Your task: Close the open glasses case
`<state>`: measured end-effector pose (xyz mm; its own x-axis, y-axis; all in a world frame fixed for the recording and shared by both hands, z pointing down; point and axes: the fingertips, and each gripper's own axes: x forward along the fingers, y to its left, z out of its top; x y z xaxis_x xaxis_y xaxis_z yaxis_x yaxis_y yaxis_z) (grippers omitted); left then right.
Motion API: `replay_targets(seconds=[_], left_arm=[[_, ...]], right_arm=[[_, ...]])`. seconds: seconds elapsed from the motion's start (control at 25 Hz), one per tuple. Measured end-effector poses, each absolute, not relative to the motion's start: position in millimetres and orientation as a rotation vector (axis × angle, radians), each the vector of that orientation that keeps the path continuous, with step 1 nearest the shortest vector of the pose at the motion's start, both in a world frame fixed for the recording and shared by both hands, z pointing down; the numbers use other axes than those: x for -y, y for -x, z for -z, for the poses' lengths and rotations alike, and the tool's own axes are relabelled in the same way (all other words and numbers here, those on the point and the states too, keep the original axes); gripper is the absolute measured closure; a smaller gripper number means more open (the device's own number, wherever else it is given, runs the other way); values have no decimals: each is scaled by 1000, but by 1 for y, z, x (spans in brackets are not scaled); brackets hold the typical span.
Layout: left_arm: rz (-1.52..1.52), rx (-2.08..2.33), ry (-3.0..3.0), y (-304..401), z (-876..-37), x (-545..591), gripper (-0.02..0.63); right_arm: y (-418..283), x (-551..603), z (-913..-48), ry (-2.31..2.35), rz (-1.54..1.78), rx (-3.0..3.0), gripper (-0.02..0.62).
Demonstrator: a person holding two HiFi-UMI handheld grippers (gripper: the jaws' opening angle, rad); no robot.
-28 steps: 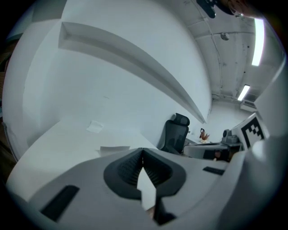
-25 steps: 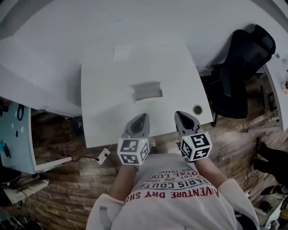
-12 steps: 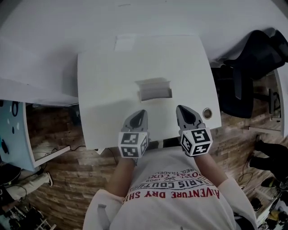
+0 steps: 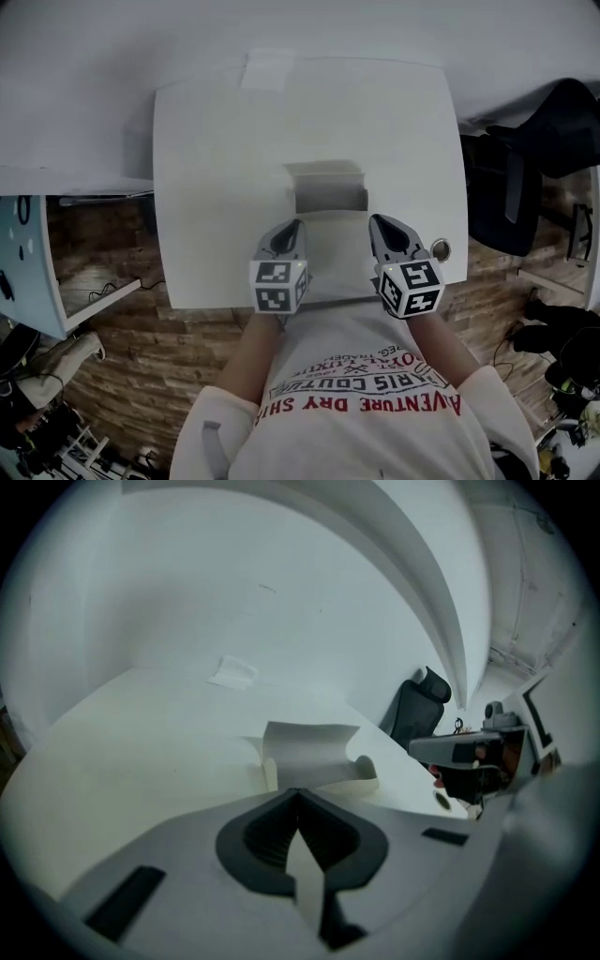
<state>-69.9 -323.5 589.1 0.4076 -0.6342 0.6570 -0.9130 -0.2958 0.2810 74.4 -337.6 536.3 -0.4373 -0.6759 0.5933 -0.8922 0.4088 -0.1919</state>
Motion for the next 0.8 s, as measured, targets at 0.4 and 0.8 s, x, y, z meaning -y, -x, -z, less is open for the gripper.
replay_targets(seconds=[0.4,0.8], left_arm=[[-580,1306,-1982,71,-609,335,601],[-537,1314,-1949,74,-610,334,601]], right_arm=[[-66,373,-546,-1295,-692,2266,583],[-61,415,-535,-1305,-498,2320,583]])
